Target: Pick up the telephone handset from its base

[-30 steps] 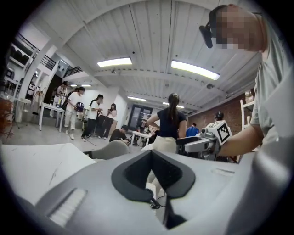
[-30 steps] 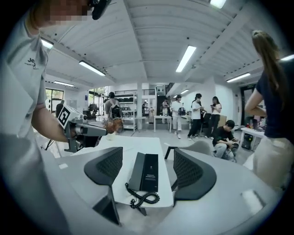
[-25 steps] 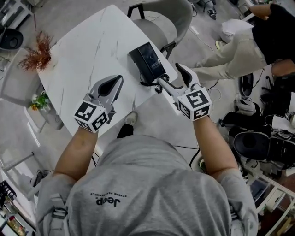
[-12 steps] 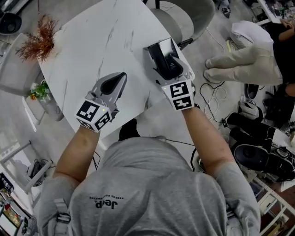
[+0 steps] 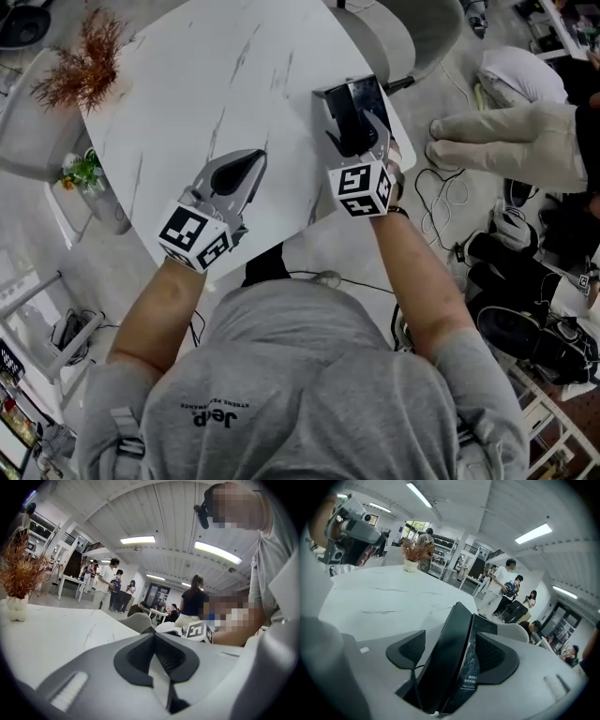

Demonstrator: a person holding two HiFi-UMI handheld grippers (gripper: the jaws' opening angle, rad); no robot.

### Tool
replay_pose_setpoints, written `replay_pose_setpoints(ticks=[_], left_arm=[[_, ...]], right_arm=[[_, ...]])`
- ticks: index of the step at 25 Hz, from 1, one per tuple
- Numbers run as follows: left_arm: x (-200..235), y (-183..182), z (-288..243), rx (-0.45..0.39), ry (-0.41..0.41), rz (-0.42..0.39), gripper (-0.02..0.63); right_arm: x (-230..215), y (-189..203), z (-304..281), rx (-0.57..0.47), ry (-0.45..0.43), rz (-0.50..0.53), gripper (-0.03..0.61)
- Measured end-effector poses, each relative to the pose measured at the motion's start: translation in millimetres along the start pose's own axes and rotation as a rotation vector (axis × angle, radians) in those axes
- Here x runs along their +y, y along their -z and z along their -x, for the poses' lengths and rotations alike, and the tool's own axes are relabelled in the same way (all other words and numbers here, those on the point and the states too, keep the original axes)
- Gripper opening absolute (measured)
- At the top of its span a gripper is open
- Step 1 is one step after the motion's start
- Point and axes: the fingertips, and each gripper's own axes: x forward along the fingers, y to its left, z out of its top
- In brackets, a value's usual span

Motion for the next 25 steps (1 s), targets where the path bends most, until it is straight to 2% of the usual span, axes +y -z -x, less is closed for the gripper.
replay_pose_setpoints(ticks=[3, 4, 5, 7, 9, 13, 18, 25], left_arm=[[0, 4, 2, 0.01, 0.004, 0.005, 0.06], [-1, 4, 3, 0.013, 0.007, 0.008, 0.058], [-2, 5, 4, 0.016, 0.01, 0.011, 0.058], [-5, 7, 6, 0.023, 0.02, 0.015, 0.06], [-9, 8, 7, 0.03, 0.031, 0.015, 0.059], [-16, 3, 6, 0.031, 0.045, 0.018, 0.058], [-37, -11, -1, 0.02, 0.083, 0.001, 0.059], [-87, -43, -20, -0.005, 0.176, -0.051, 0.059]], right_arm=[[2, 6, -6, 0.03, 0.021, 0.078, 0.327], [3, 9, -7, 0.041, 0.022, 0.096, 0.298], [5, 10, -6, 0.051, 0.018, 0.096, 0.223], [4, 10, -2, 0.065, -0.001, 0.027, 0.172], [-1, 7, 7, 0.069, -0.03, -0.095, 0.09], [-12, 1, 30, 0.027, -0.087, -0.253, 0.078], [-45, -19, 68, -0.114, -0.106, -0.475, 0.078], [-95, -38, 143, -0.307, -0.067, -0.635, 0.078]])
